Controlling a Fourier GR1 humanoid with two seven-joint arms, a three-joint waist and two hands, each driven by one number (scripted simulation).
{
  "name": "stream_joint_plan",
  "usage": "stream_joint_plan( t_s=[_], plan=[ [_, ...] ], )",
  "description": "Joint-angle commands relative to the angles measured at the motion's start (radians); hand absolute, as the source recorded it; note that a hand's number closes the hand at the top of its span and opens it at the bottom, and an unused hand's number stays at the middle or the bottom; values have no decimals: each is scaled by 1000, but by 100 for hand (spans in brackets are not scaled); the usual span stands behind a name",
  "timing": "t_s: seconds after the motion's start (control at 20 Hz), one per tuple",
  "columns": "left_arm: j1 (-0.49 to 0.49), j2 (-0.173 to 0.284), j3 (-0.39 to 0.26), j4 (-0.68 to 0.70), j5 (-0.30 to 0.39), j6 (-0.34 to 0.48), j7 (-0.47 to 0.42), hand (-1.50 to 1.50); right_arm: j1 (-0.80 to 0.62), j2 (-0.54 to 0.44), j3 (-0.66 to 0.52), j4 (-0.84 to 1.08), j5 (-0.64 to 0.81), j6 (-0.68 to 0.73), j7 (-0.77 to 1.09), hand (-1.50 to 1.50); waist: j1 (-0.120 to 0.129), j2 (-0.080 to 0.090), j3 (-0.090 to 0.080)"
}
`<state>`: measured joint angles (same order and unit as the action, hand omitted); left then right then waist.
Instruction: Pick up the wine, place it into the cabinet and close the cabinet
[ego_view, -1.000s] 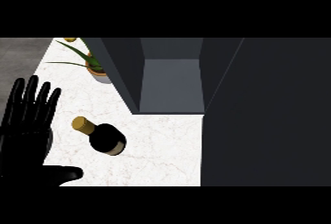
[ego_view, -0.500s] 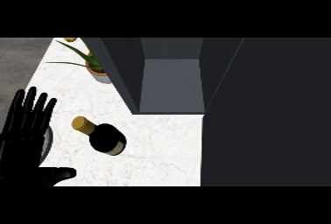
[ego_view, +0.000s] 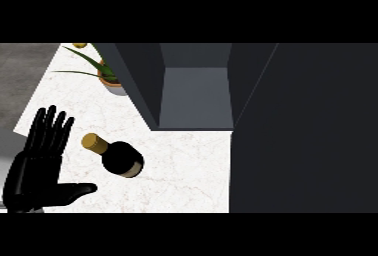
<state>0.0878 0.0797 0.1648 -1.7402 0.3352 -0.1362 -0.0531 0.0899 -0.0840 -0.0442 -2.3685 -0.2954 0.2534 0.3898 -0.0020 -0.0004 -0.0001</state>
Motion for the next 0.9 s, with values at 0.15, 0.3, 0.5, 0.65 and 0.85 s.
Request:
stream_joint_plan(
  t_s=[0.15, 0.3, 0.5, 0.65, 0.85],
  plan=[
    [24, 17, 25, 92, -31, -47, -76, -150, 87, 54, 85, -44, 77, 13, -31, -150, 0, 0, 0],
    [10, 8, 25, 221, -51, -92, -173, -150, -21, -30, -37, -43, -65, 14, 60, -150, 0, 0, 0],
    [-45, 23, 37, 326, -54, -113, -206, -150, -7, 21, 59, -53, 48, -27, 79, -150, 0, 0, 0],
    [-54, 2, 26, 432, -98, -126, -312, -150, 10, 22, 34, -26, 36, 7, 8, -150, -1, 1, 0],
    [-19, 9, 13, 325, -80, -111, -224, -150, 32, 20, 16, -94, -2, -4, 55, -150, 1, -1, 0]
  ],
)
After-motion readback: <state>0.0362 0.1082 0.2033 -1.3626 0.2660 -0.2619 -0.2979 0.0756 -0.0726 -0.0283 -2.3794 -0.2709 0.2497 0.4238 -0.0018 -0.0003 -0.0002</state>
